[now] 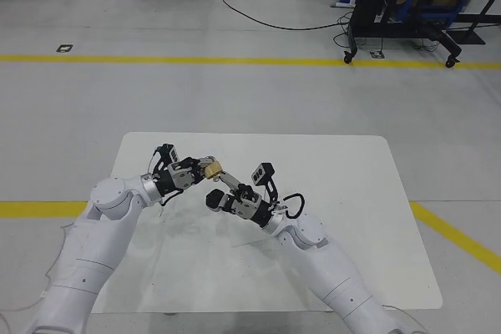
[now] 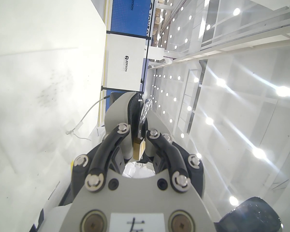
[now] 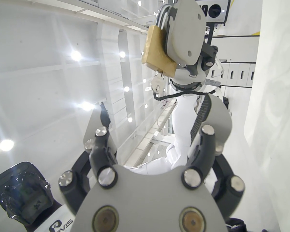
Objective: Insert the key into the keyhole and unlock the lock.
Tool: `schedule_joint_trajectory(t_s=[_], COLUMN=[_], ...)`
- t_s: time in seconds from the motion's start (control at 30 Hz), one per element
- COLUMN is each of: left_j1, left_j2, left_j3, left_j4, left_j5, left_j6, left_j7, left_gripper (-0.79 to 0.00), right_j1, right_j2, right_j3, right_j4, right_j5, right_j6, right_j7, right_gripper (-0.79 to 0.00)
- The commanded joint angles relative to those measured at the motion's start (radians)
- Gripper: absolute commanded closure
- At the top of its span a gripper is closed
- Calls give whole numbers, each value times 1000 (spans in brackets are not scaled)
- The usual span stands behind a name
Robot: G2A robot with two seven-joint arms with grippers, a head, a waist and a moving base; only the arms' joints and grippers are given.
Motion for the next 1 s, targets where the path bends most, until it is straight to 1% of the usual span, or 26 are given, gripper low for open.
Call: schedule_joint_trajectory(t_s=[0.0,0.07,0.13,0.17,0.23,0.27,0.43,0.6,0.7,0.77,0.87,0.93,0.97], left_j1=[2,4,4,4,4,4,4,5,5,7,8,9,9], left_j2=[0,0,0,0,0,0,0,0,1,1,1,1,1], left_j3=[-1,-1,-2,-2,-3,-2,-4,-5,-6,-7,-8,-9,-9], left_j4=[-6,-8,-7,-7,-7,-7,-7,-9,-11,-12,-14,-14,-14], left_j5=[7,10,11,12,12,14,16,27,34,34,35,36,37], left_j6=[-20,-33,-35,-36,-36,-36,-41,-48,-49,-50,-50,-49,-48], left_j7=[-11,-19,-22,-23,-23,-25,-30,-32,-30,-29,-32,-34,-35], left_gripper=[0,0,0,0,0,0,0,0,0,0,0,0,0], right_j1=[4,7,9,9,10,12,14,16,16,17,21,22,23], right_j2=[-1,-2,-2,-2,-1,0,3,2,2,1,1,0,0], right_j3=[-3,-4,-3,-3,-3,0,10,9,8,9,9,8,7], right_j4=[5,10,14,14,16,19,28,32,35,38,46,49,51], right_j5=[3,11,22,27,53,58,78,71,68,74,77,82,85], right_j6=[0,-1,1,2,24,29,49,39,33,36,40,43,44], right_j7=[1,1,8,14,41,49,68,45,36,33,23,19,20], right_gripper=[-610,-566,-508,-465,-453,-409,-369,-363,-345,-302,-262,-182,-160])
